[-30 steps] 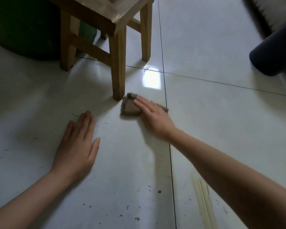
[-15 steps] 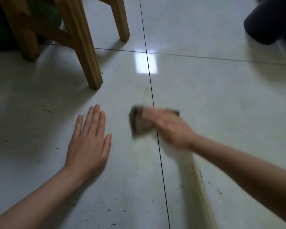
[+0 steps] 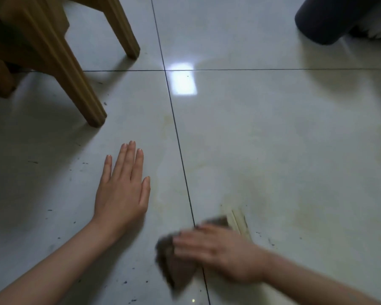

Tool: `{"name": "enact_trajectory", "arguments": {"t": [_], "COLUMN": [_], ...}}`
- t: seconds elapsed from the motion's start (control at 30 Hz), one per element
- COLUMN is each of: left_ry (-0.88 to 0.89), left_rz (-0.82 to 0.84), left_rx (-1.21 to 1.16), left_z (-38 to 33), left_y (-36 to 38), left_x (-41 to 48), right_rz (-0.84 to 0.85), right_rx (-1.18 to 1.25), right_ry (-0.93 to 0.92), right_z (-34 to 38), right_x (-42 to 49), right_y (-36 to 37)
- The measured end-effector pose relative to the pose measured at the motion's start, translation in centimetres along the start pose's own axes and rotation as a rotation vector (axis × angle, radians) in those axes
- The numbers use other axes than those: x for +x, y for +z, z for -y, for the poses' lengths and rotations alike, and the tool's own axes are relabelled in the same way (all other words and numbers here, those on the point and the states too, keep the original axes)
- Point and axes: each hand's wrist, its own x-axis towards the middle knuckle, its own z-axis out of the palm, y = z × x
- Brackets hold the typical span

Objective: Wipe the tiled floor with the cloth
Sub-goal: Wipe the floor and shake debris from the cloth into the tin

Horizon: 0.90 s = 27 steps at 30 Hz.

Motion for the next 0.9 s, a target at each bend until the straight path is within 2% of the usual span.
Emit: {"name": "enact_trajectory", "arguments": {"t": [0.03, 0.13, 0.23, 0.3, 0.37, 0.43, 0.5, 0.57, 0.6, 0.67, 0.73, 0.8, 0.9], "left_ry": [0.01, 0.008, 0.017, 0.017, -0.001, -0.002, 0.012, 0.033, 0.05, 0.081, 0.101, 0.107, 0.119], "left_rz": [-0.005, -0.009, -0.016, -0.004, 0.008, 0.026, 0.046, 0.05, 0.046, 0.036, 0.035, 0.035, 0.019], "left_rx": [-0.012, -0.035, -0.018, -0.011, -0.013, -0.012, -0.011, -0.017, -0.02, -0.011, 0.001, 0.02, 0.044], "left_z": [-0.5, -1.6, -2.5, -2.9, -3.4, -4.1, -4.9, -5.9, -6.4, -7.1, -7.5, -7.5, -7.4], "left_y": [0.0, 0.3, 0.8, 0.8, 0.7, 0.6, 0.6, 0.7, 0.8, 1.1, 1.4, 1.9, 2.5], "left_x": [0.3, 0.6, 0.9, 1.2, 1.3, 1.4, 1.5, 1.9, 2.2, 2.6, 2.7, 2.6, 2.7], "right_rz": [-0.068, -0.272, -0.403, -0.465, -0.479, -0.375, -0.214, -0.092, -0.098, -0.22, -0.385, -0.48, -0.595], "right_rx": [0.002, -0.026, -0.019, -0.051, -0.074, -0.033, -0.054, -0.063, -0.044, -0.015, -0.016, 0.0, -0.024], "right_ry": [0.071, 0.523, 0.746, 0.785, 0.708, 0.587, 0.417, 0.284, 0.26, 0.406, 0.722, 0.9, 1.038], "right_z": [-2.8, -12.2, -16.3, -14.1, -8.3, -1.1, 3.0, 1.7, -0.2, -5.5, -11.4, -15.3, -14.0], "right_x": [1.1, 4.8, 7.0, 6.2, 2.9, -1.7, -5.7, -7.4, -7.2, -5.9, -4.4, -2.9, -1.8], "right_y": [-1.3, -5.7, -7.3, -5.8, -2.2, 1.5, 3.3, 2.5, 1.3, -1.1, -4.0, -5.9, -4.4]}}
